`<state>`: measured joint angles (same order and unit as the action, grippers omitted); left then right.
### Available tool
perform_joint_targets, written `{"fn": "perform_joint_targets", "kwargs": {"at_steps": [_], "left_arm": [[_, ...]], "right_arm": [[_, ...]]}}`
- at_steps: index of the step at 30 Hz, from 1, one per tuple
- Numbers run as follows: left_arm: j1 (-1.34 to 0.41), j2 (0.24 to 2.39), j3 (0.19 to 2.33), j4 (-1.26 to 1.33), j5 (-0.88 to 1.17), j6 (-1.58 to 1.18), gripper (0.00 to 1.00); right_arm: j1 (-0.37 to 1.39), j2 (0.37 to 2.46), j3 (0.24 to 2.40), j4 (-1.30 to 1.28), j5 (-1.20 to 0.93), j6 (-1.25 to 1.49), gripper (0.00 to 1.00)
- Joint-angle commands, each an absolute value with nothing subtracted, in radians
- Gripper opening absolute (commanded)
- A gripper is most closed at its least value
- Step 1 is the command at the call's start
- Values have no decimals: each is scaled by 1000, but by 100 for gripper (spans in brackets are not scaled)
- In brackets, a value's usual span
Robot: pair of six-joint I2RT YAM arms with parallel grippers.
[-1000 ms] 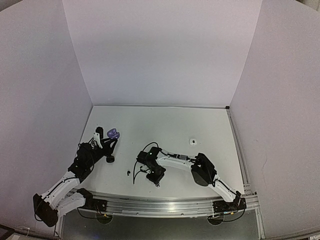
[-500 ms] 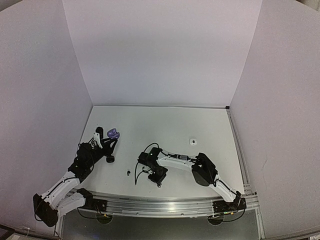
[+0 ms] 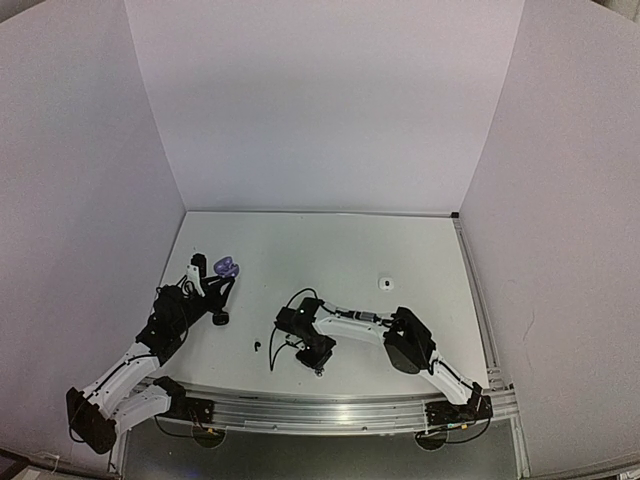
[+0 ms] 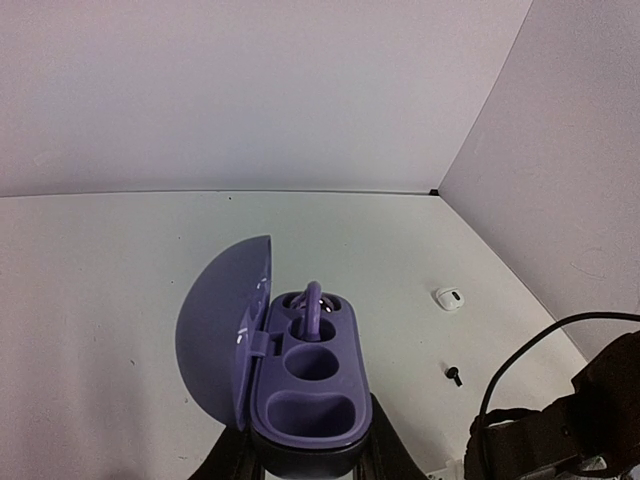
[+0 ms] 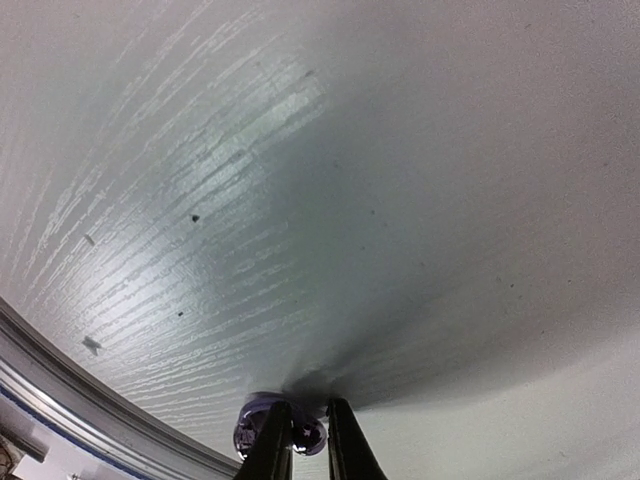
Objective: Insert the wireless bluetooth earbuds into the charging case
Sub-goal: Move the left earbud to the center of the board.
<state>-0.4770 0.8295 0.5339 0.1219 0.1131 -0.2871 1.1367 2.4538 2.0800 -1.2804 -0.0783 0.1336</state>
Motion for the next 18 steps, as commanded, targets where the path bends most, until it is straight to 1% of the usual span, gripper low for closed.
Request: {"fn": "perform_joint_targets", "kwargs": {"at_steps": [1, 5, 7, 13, 18], "left_arm": [[-472, 821, 548, 150, 124, -280, 0], [-472, 821, 549, 153, 124, -279, 0], [-472, 819, 549, 153, 123, -278, 0], [-472, 815, 549, 148, 120, -276, 0], [-471, 813, 548, 146, 121, -276, 0]], "right_arm": [[1155, 2457, 2042, -1330, -48, 182, 9], [1155, 2460, 2031, -1328, -21, 201, 5], [1155, 2461, 2031, -1327, -8, 212, 1], [1155, 2446, 2060, -1322, 41, 255, 0], [1136, 2377, 2072, -1265, 100, 329, 0]]}}
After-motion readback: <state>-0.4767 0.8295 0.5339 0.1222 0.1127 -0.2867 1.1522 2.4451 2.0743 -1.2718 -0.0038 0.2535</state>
